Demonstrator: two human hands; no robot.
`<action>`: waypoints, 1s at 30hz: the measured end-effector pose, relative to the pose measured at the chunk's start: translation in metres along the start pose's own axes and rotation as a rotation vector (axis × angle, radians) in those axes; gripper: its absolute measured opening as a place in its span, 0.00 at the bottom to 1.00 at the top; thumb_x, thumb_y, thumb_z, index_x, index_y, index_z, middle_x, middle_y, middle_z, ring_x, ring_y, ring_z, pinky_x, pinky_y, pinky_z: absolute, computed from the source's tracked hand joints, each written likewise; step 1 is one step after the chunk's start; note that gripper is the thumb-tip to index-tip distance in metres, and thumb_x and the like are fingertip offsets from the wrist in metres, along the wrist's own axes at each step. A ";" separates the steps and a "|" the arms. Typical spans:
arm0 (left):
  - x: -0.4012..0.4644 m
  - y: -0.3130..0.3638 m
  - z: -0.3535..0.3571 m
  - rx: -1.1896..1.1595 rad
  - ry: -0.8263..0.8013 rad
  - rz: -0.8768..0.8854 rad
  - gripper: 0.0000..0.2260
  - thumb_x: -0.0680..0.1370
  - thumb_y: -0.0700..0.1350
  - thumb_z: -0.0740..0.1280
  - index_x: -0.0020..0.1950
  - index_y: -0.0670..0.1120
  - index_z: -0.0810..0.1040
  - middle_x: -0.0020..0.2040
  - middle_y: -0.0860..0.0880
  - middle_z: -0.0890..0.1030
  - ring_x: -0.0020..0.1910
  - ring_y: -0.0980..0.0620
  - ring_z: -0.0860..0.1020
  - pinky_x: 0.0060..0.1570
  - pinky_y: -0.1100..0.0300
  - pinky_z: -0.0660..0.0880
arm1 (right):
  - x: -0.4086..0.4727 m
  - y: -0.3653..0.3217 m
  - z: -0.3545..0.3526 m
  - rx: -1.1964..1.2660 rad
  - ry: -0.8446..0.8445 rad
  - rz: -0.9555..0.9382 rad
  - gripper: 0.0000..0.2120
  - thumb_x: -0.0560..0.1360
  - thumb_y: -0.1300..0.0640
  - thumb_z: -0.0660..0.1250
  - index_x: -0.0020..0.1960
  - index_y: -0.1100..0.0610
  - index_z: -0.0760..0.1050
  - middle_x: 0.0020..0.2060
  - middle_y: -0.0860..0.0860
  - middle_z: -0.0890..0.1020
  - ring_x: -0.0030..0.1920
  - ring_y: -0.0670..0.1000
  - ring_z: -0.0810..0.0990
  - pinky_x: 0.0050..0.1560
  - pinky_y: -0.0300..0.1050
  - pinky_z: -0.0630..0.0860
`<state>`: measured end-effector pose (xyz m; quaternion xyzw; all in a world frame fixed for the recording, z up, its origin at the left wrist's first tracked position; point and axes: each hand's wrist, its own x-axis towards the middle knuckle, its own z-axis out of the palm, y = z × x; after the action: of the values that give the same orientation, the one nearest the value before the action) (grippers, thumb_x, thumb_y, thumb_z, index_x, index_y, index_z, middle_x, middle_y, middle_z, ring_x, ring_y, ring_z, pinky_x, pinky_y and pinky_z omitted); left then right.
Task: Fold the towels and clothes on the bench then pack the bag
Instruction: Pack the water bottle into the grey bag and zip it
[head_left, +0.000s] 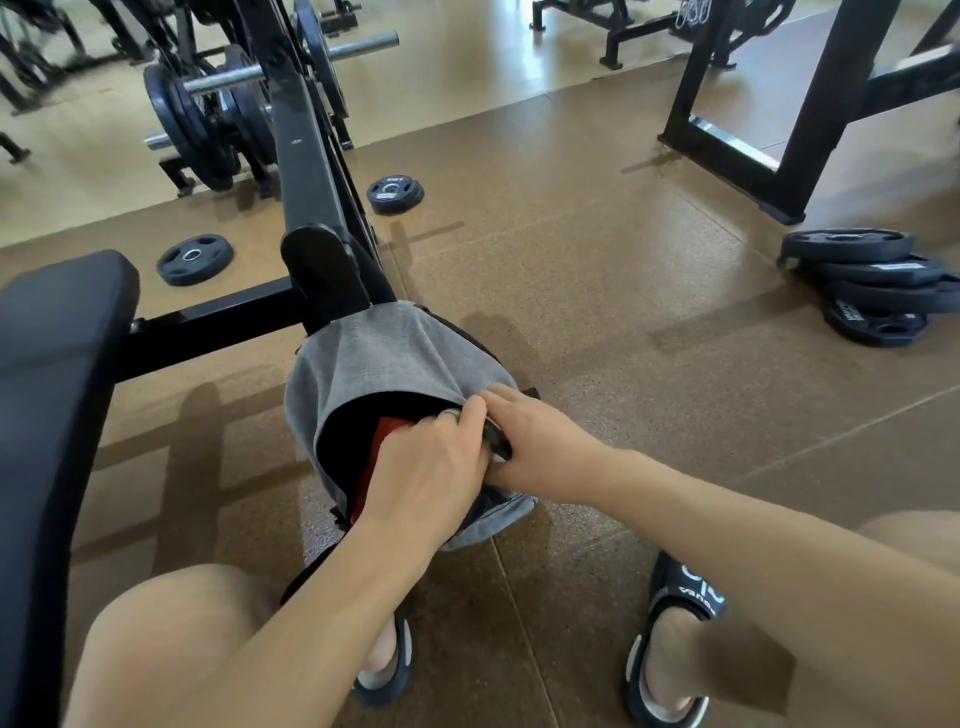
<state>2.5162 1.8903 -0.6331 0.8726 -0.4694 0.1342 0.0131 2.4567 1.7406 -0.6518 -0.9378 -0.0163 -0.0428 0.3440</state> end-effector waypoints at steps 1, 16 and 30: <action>0.002 0.000 -0.001 0.005 0.012 0.001 0.07 0.78 0.49 0.67 0.52 0.46 0.76 0.36 0.51 0.80 0.32 0.51 0.80 0.27 0.60 0.67 | 0.002 0.001 0.006 -0.049 0.053 -0.008 0.11 0.71 0.60 0.69 0.47 0.52 0.67 0.42 0.45 0.72 0.43 0.49 0.73 0.40 0.46 0.69; -0.033 -0.072 -0.016 -0.398 0.144 -0.702 0.08 0.84 0.48 0.61 0.49 0.46 0.72 0.38 0.52 0.74 0.37 0.53 0.74 0.34 0.60 0.65 | 0.010 0.009 -0.001 -0.237 0.141 -0.077 0.10 0.77 0.60 0.63 0.41 0.52 0.63 0.37 0.49 0.72 0.35 0.58 0.74 0.34 0.56 0.74; -0.054 -0.098 0.006 -0.841 -0.079 -0.929 0.12 0.85 0.47 0.59 0.47 0.42 0.75 0.44 0.40 0.79 0.43 0.40 0.78 0.38 0.52 0.68 | 0.022 -0.027 0.009 -0.389 0.236 0.073 0.09 0.76 0.60 0.64 0.54 0.57 0.66 0.50 0.51 0.68 0.34 0.56 0.72 0.27 0.51 0.71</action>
<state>2.5697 1.9880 -0.6417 0.9100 -0.0537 -0.1139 0.3951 2.4779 1.7672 -0.6391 -0.9750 0.0665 -0.1421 0.1575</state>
